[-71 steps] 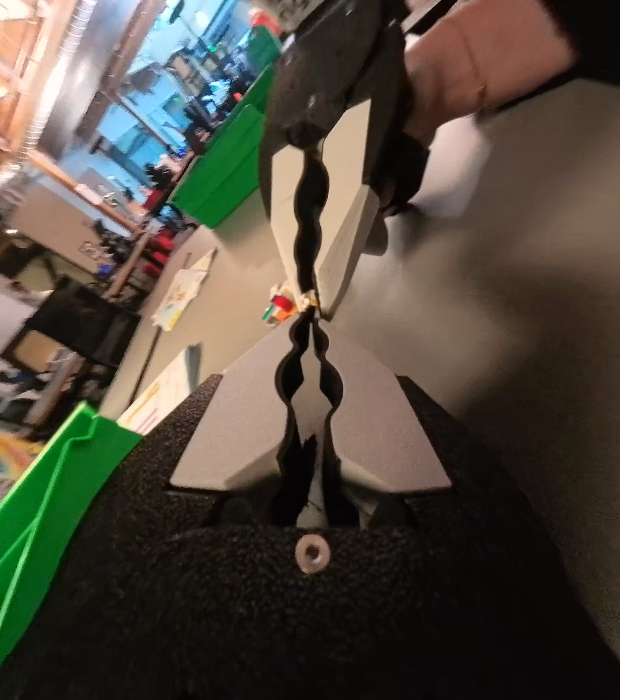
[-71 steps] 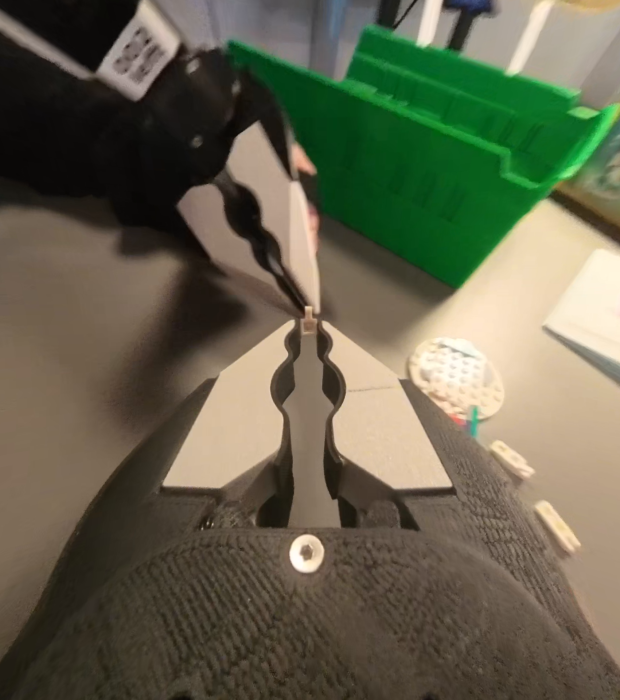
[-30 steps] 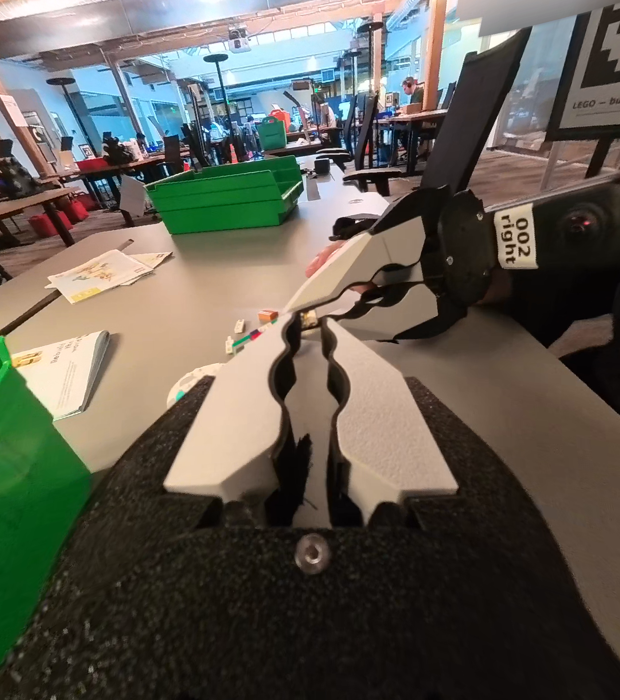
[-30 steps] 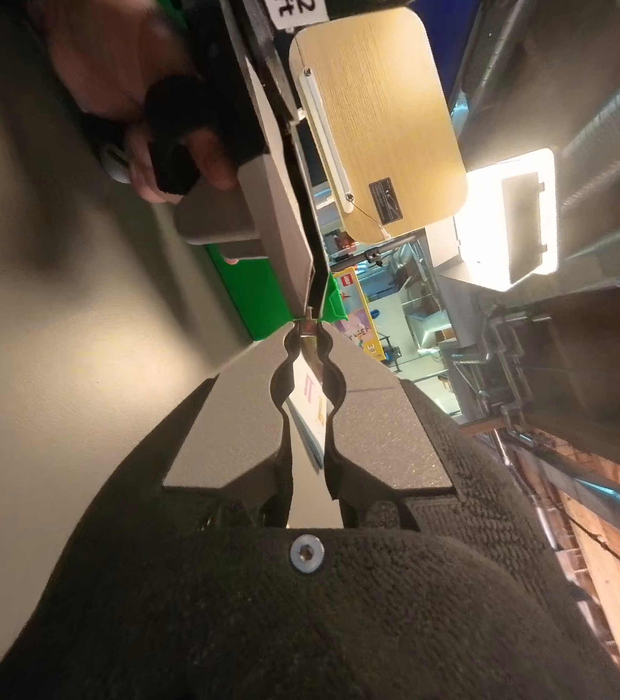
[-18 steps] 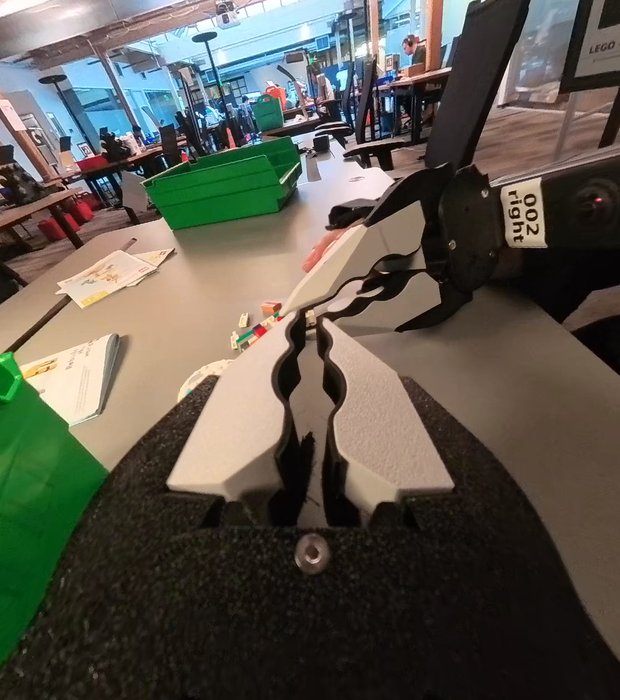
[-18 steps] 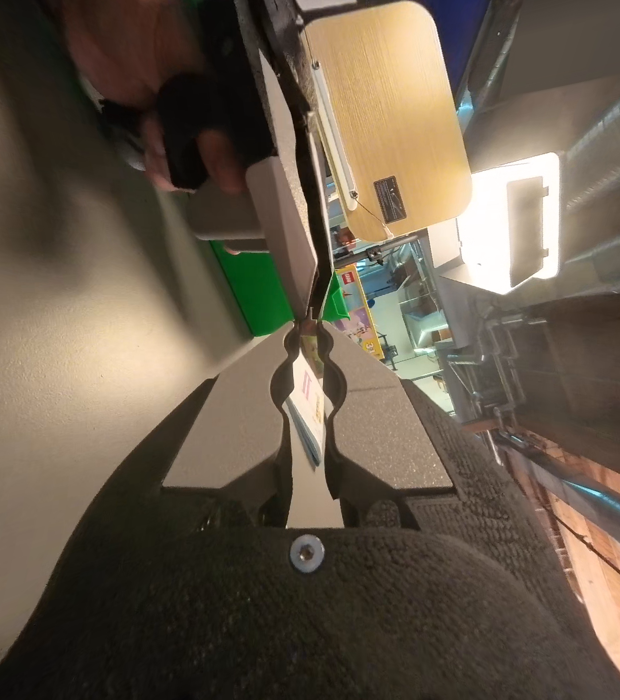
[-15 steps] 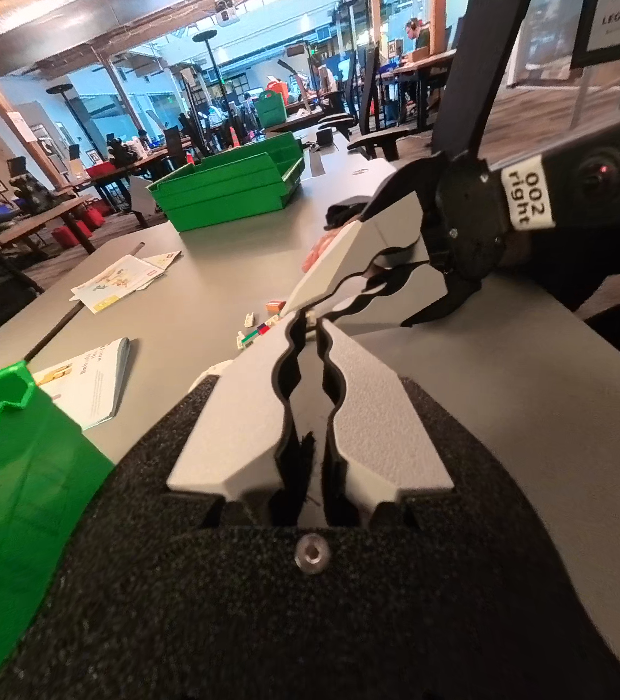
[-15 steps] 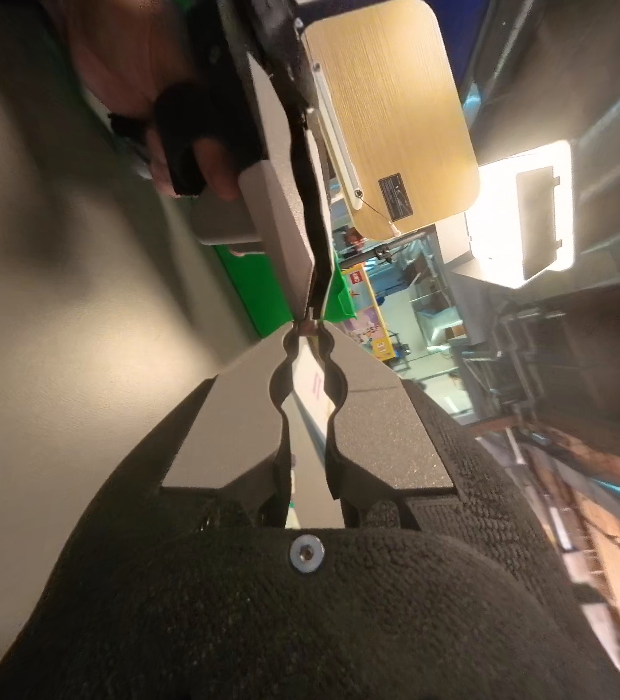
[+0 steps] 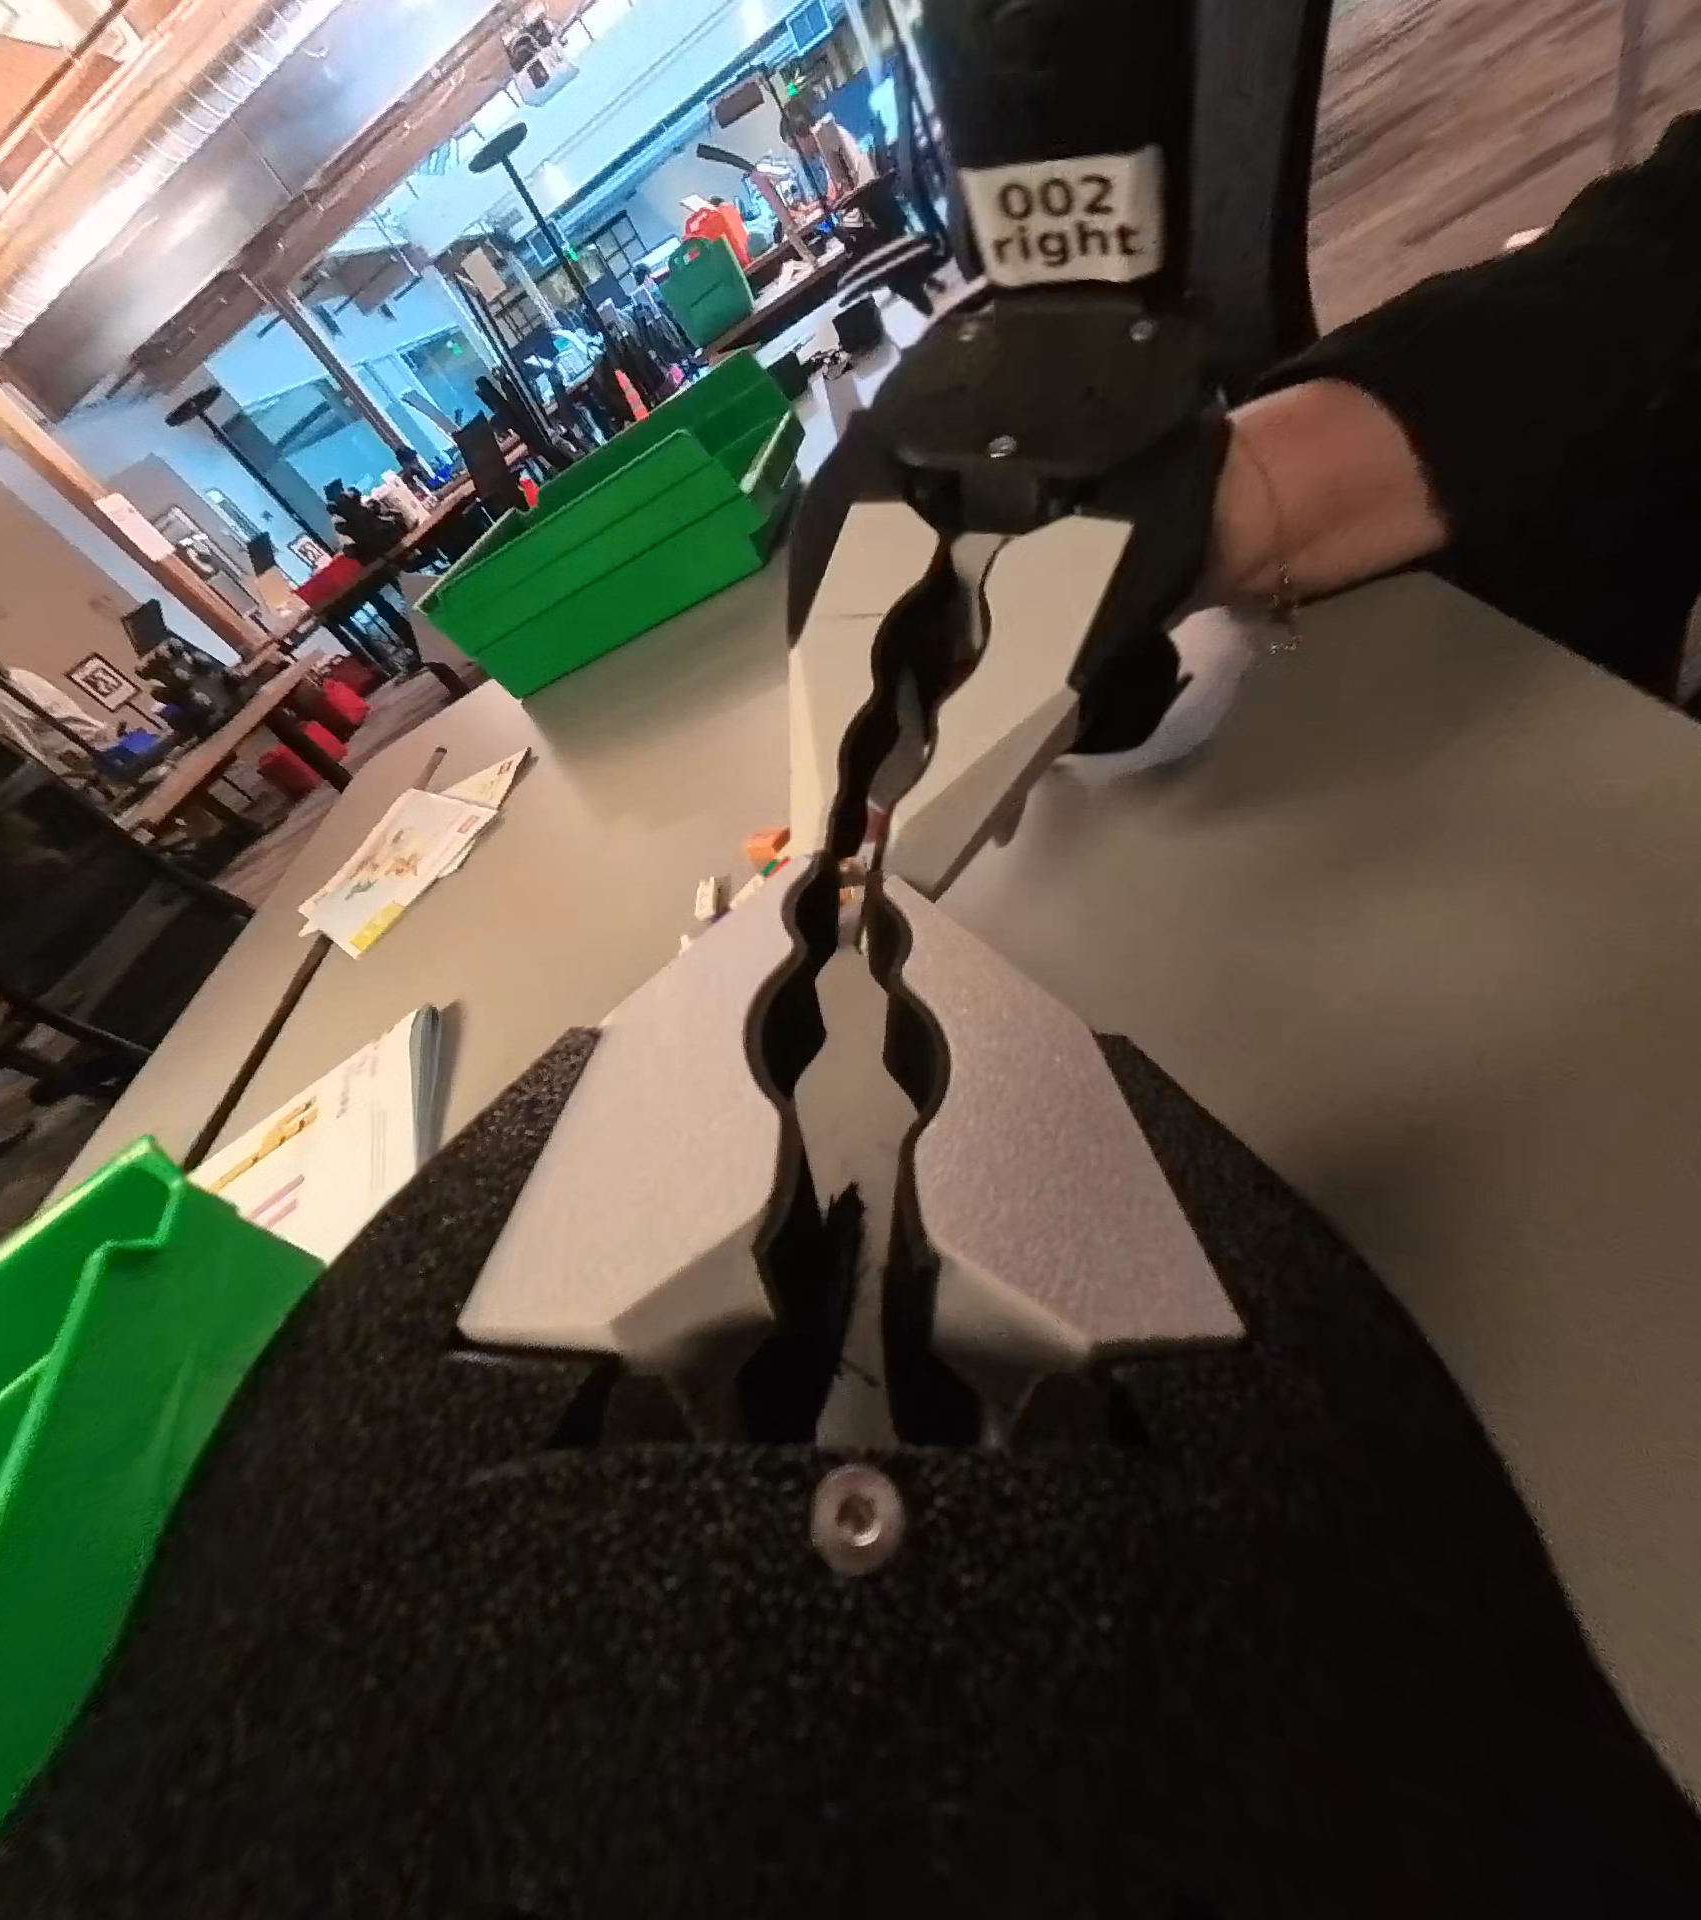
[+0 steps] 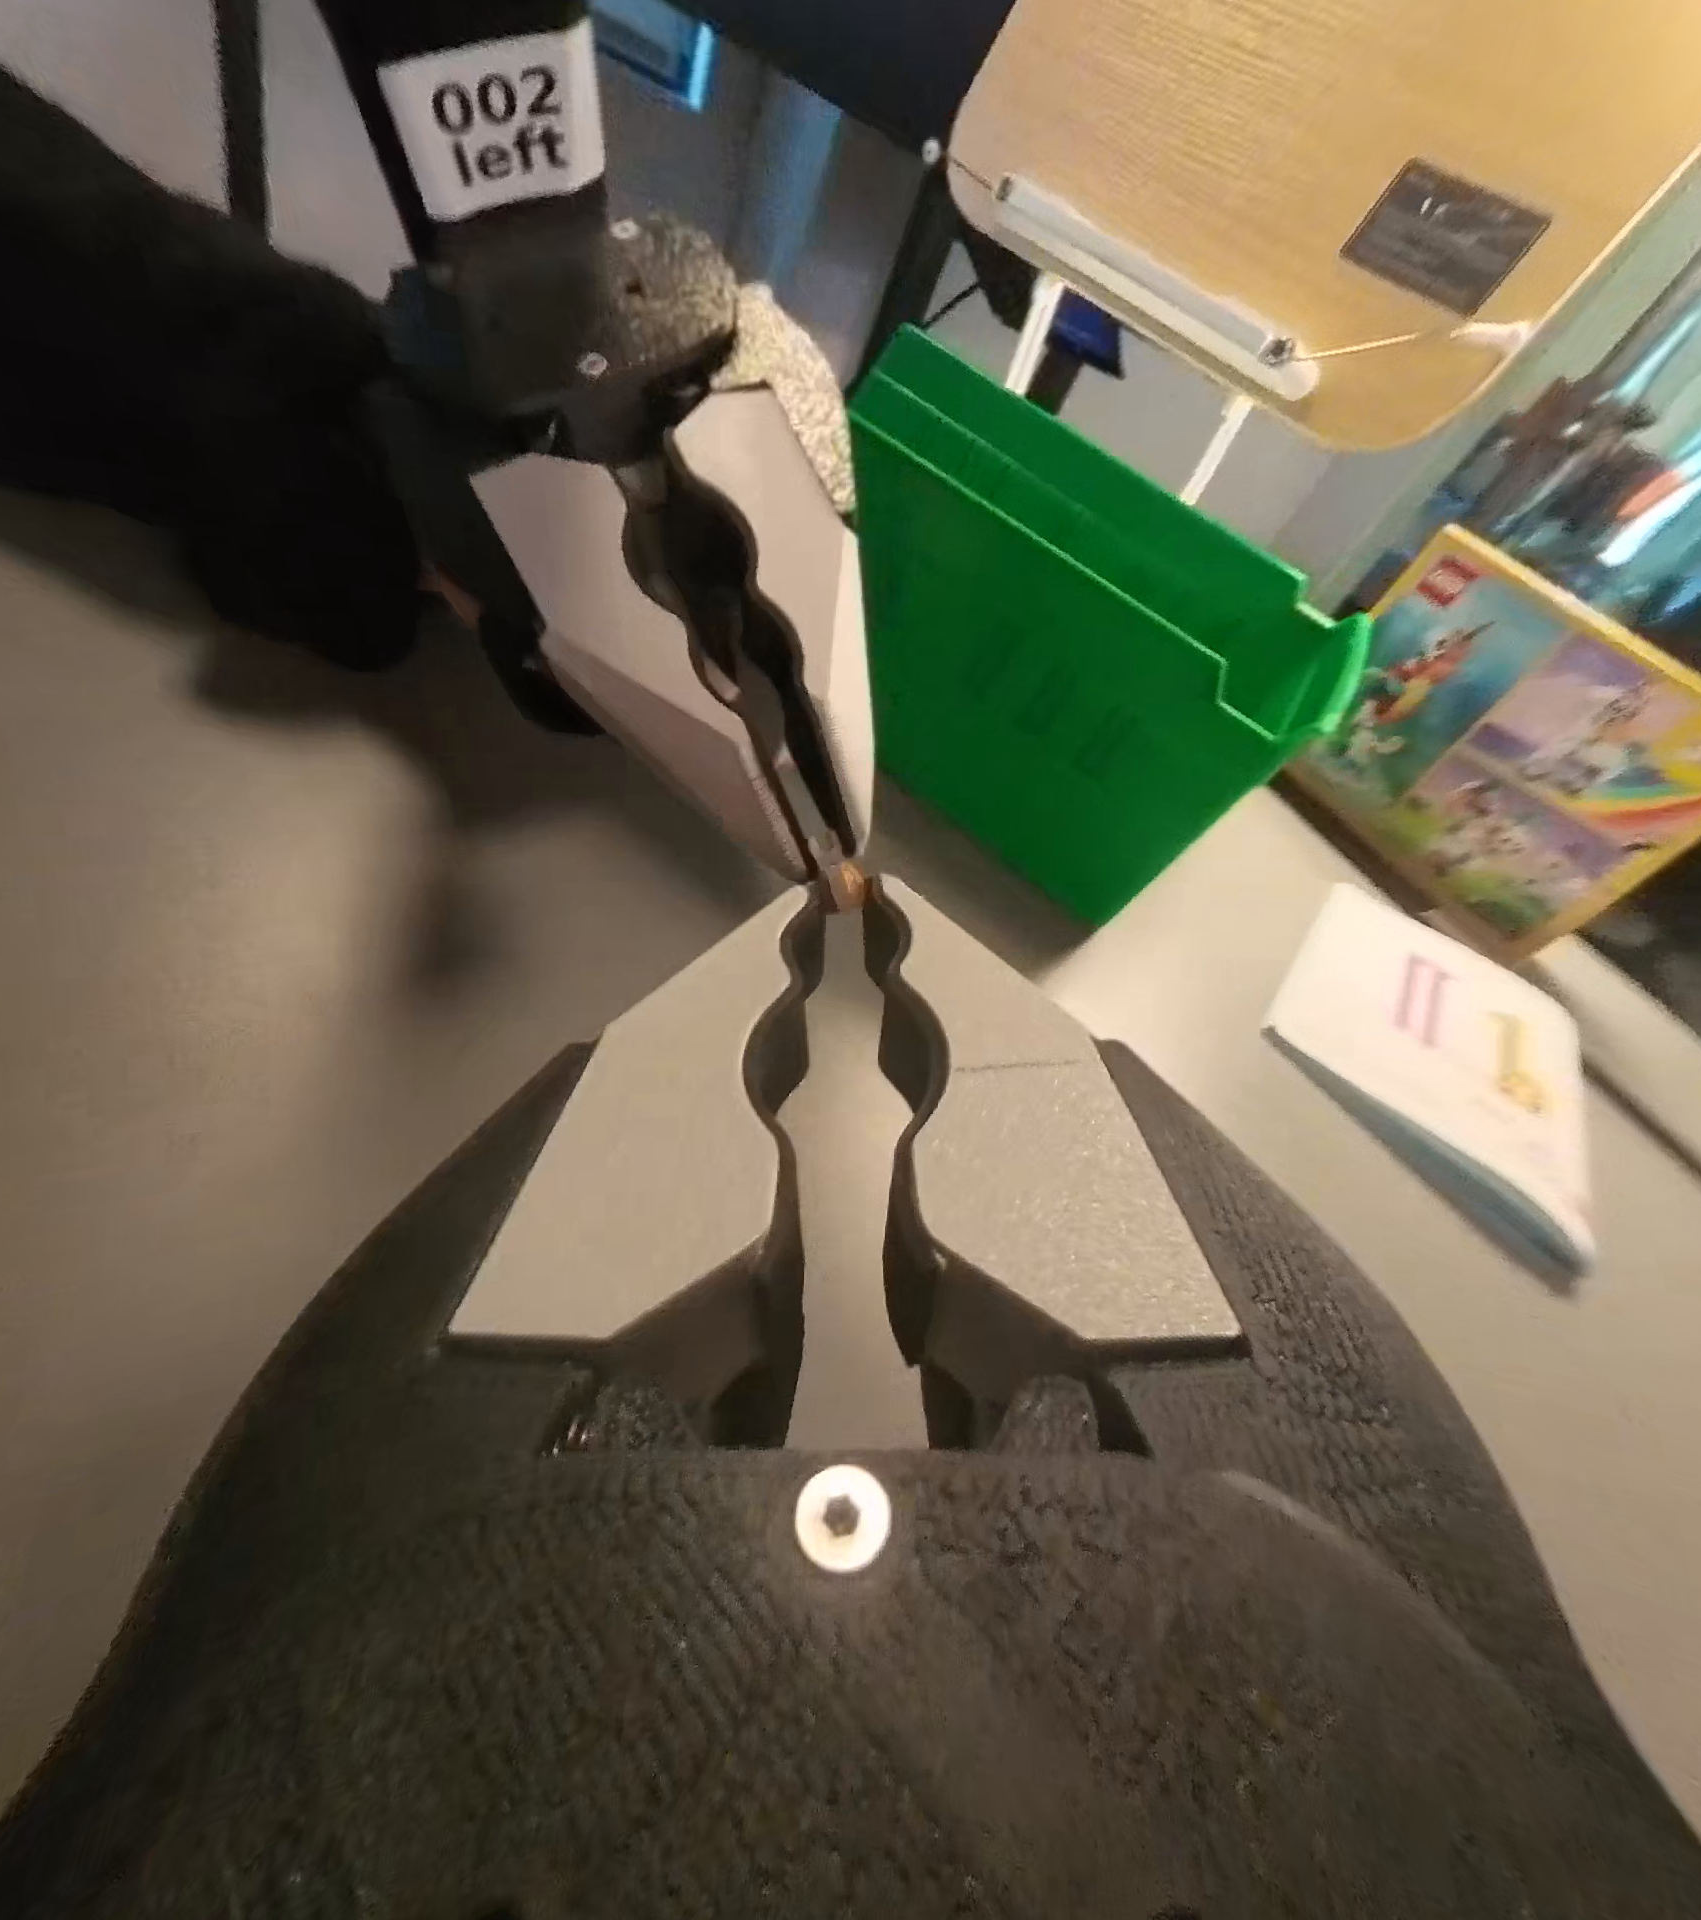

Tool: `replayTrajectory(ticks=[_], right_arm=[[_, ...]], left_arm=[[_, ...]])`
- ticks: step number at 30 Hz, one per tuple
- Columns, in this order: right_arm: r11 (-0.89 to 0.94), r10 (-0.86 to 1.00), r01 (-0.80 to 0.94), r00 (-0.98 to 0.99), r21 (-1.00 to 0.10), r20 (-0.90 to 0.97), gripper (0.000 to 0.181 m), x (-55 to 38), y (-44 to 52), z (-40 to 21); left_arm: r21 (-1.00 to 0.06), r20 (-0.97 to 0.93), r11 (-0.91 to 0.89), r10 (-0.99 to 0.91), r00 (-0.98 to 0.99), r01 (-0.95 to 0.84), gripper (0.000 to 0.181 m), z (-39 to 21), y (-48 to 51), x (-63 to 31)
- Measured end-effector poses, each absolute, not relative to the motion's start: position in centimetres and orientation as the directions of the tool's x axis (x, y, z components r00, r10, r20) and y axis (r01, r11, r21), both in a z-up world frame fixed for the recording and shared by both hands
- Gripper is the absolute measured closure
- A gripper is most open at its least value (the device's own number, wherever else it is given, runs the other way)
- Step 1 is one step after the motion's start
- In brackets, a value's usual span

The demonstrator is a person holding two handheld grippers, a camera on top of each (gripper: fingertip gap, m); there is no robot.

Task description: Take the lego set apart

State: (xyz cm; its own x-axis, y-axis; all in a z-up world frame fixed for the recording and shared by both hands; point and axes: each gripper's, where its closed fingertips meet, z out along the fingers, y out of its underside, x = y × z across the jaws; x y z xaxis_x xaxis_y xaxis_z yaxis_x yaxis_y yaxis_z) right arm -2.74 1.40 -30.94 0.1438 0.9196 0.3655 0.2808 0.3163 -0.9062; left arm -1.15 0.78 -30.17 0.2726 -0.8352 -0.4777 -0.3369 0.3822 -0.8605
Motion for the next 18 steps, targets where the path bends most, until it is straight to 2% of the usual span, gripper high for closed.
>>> replayTrajectory(ticks=[4,9,11,13,18], right_arm=[[0.274,0.938,0.275,0.133,-0.922,0.319,0.176,-2.7,1.3,-31.1],[0.364,0.886,0.294,0.184,-0.884,0.426,0.175,-2.8,1.9,-31.0],[0.351,0.893,0.263,0.194,-0.899,0.405,0.175,-2.5,2.0,-30.6],[0.319,0.901,0.228,0.229,-0.920,0.369,0.165,-1.8,2.7,-29.9],[0.238,0.861,0.206,0.407,-0.949,0.305,0.156,1.5,6.5,-28.7]], left_arm=[[-0.798,-0.573,0.459,-0.778,0.257,-0.389,0.178,-30.3,0.7,-1.1],[-0.827,-0.533,0.422,-0.798,0.282,-0.372,0.178,-30.3,1.2,-1.4],[-0.844,-0.508,0.398,-0.807,0.300,-0.359,0.178,-30.1,1.4,-1.6],[-0.854,-0.492,0.376,-0.809,0.322,-0.359,0.178,-30.1,1.9,-2.0],[-0.850,-0.402,0.227,-0.862,0.308,-0.475,0.177,-33.5,3.0,-2.2]])
